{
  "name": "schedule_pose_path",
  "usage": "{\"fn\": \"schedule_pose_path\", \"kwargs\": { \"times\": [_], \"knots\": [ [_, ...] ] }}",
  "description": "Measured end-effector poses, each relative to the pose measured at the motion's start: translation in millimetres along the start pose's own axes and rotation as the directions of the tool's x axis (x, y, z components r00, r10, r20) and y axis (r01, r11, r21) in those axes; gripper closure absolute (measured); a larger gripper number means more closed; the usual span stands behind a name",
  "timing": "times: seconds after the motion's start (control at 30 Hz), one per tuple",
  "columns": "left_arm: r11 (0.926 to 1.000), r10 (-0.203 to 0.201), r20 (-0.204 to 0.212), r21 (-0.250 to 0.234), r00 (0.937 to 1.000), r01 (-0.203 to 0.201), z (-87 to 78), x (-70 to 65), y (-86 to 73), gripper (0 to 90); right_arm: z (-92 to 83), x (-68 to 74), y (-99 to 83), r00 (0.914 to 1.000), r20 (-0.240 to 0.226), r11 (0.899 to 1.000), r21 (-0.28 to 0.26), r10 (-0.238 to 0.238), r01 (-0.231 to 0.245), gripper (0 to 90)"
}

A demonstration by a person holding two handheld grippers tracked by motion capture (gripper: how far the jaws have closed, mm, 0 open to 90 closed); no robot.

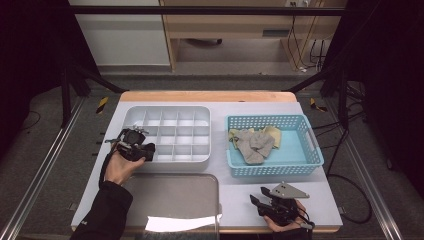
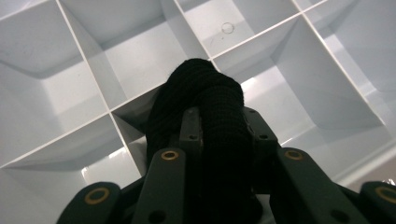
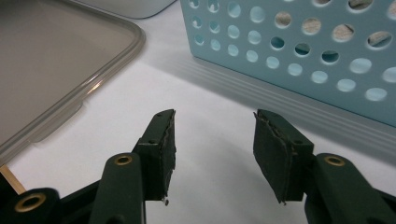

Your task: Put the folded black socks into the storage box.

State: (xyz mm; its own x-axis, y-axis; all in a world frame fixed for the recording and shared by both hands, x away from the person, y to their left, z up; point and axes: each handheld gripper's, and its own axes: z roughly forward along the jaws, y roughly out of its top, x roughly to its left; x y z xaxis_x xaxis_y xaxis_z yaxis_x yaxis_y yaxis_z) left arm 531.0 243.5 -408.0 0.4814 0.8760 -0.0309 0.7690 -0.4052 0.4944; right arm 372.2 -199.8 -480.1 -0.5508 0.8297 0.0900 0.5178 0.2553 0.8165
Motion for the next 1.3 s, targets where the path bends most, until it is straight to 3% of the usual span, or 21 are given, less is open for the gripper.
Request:
{"fn": "schedule_pose_path", "kwargs": {
  "times": [0.07,0.2,0.33,0.47,0.57,0.67,0.87,1.0,1.1,1.17,1.3],
  "knots": [
    [0.9997,-0.022,0.014,0.010,0.9997,0.022,4.0,4.7,0.3,72.1,0.6,-0.3,-0.1,1.0000,0.001,1.000,0.000,-0.005,0.005,48.9],
    [0.9994,-0.032,0.003,0.008,0.9995,0.032,12.8,6.2,-0.7,70.4,0.9,0.0,-0.1,0.9999,-0.001,1.000,0.000,-0.013,0.013,48.8],
    [0.9981,-0.034,-0.003,-0.052,0.9994,0.033,7.8,7.8,-7.3,63.2,0.9,-0.3,-0.1,1.0000,0.000,1.000,0.001,-0.007,0.007,48.5],
    [0.9906,-0.031,-0.015,-0.134,0.9994,0.028,-6.8,7.1,-15.1,51.1,1.0,0.0,-0.2,1.0000,0.001,1.000,0.002,-0.006,0.006,48.2],
    [0.9837,-0.020,-0.023,-0.179,0.9995,0.015,-18.1,6.4,-20.9,55.2,1.0,-0.3,-0.2,1.0000,0.003,1.000,0.003,-0.005,0.005,48.2],
    [0.9811,-0.015,-0.028,-0.193,0.9995,0.009,-16.6,4.0,-23.5,64.6,1.3,0.2,0.0,1.0000,0.002,1.000,0.002,-0.010,0.010,48.2],
    [0.9858,-0.029,-0.070,-0.167,0.9971,0.017,-5.3,6.0,-20.3,72.8,0.9,0.3,-0.2,1.0000,0.001,1.000,0.001,-0.009,0.009,48.3],
    [0.9883,-0.033,-0.064,-0.151,0.9974,0.023,0.7,9.0,-20.2,73.3,1.0,0.9,0.0,0.9999,-0.001,1.000,0.001,-0.011,0.011,48.4],
    [0.9856,-0.040,-0.048,-0.166,0.9981,0.031,0.7,10.1,-22.2,73.2,1.0,1.6,0.4,0.9999,-0.004,1.000,0.003,-0.011,0.011,48.4],
    [0.9814,-0.045,-0.030,-0.188,0.9985,0.038,-1.3,12.1,-24.6,72.6,1.2,1.5,0.5,0.9999,-0.001,1.000,0.002,-0.013,0.013,48.4],
    [0.9585,-0.066,0.028,-0.276,0.9974,0.071,-11.6,13.9,-32.4,65.4,0.4,0.3,0.4,1.0000,-0.001,1.000,-0.001,-0.006,0.006,48.4]
  ]
}}
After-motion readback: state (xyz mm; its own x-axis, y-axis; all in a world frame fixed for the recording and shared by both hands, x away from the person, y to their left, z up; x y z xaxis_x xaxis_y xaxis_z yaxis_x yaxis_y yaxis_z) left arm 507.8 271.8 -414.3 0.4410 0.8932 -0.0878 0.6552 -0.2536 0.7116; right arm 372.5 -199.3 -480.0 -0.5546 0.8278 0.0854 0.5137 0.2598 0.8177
